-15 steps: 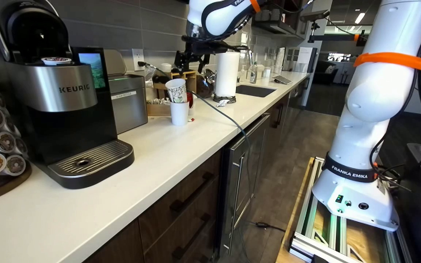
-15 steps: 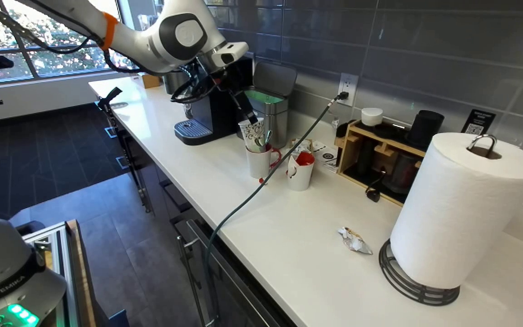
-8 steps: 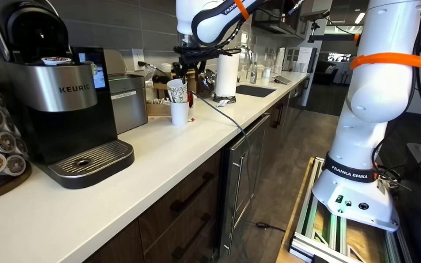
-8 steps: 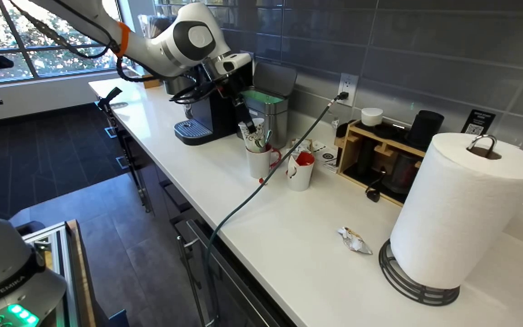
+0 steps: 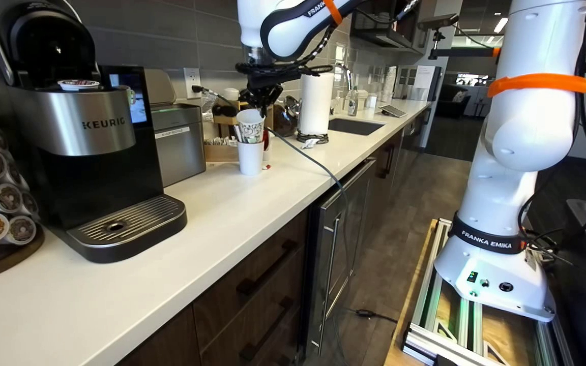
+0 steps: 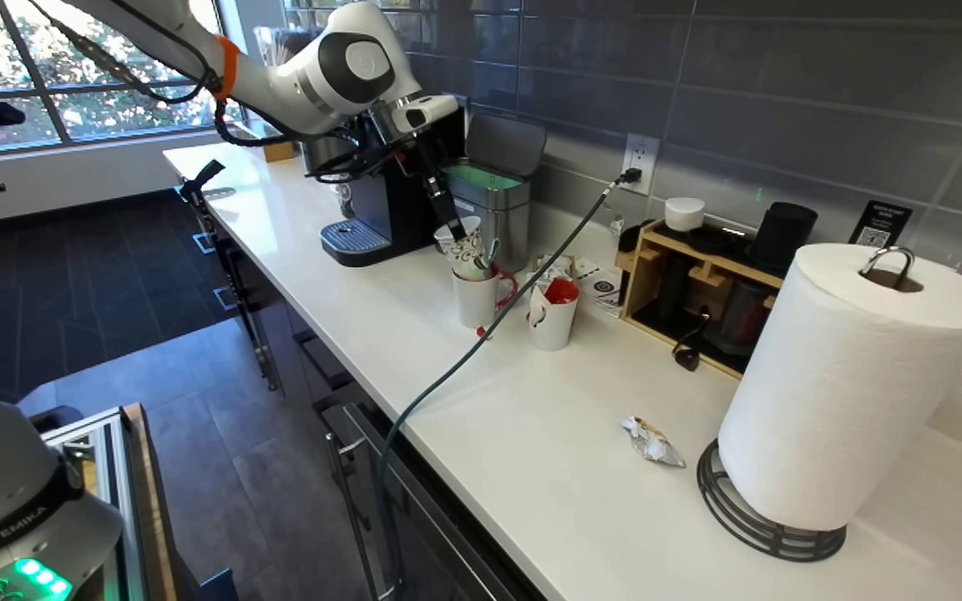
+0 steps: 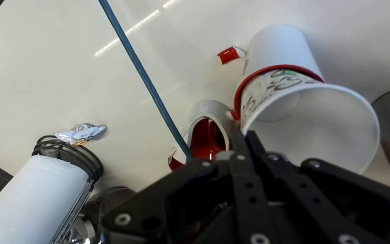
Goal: Move the cup and mug to the left and put the broken piece inside the broken mug
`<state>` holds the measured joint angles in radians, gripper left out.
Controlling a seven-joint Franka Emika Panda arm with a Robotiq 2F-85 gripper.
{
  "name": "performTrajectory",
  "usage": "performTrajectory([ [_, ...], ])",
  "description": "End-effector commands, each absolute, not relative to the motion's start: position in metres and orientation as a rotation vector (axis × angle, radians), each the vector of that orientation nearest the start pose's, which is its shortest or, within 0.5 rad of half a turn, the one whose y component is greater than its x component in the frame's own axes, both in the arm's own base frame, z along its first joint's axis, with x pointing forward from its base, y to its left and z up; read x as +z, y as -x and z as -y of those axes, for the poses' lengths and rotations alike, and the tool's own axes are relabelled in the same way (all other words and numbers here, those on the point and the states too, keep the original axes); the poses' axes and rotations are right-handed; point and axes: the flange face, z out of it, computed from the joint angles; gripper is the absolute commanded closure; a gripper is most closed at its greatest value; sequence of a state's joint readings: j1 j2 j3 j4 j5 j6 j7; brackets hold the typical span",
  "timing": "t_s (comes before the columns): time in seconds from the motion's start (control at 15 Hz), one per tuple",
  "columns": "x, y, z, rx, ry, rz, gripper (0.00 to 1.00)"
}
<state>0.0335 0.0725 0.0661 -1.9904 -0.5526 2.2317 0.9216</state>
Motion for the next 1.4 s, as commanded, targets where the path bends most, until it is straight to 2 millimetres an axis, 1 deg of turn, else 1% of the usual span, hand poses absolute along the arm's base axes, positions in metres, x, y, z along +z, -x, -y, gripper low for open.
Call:
performTrajectory([
  [0.0, 0.455, -0.589, -0.046, -0.635, 3.268, -0.919, 0.99],
  [0.07, 0.46, -0.588, -0.047, -0.638, 3.257, -0.922, 0.99],
  [0.2, 0.477, -0.583, -0.05, -0.651, 3.222, -0.927, 0.99],
  [0.4, 0.512, -0.57, -0.056, -0.658, 3.14, -0.916, 0.99],
  [0.53, 0.533, -0.557, -0.063, -0.649, 3.083, -0.874, 0.99],
  [0.6, 0.544, -0.552, -0.066, -0.677, 3.067, -0.866, 0.99],
  [0.73, 0.562, -0.538, -0.079, -0.709, 3.047, -0.788, 0.99],
  [0.8, 0.565, -0.532, -0.088, -0.692, 3.046, -0.726, 0.99],
  [0.87, 0.564, -0.529, -0.098, -0.667, 3.045, -0.669, 0.99],
  [1.0, 0.549, -0.525, -0.123, -0.579, 3.035, -0.538, 0.99],
  [1.13, 0.521, -0.523, -0.149, -0.485, 3.065, -0.452, 0.99],
  [1.33, 0.477, -0.529, -0.17, -0.474, 3.135, -0.423, 0.99],
])
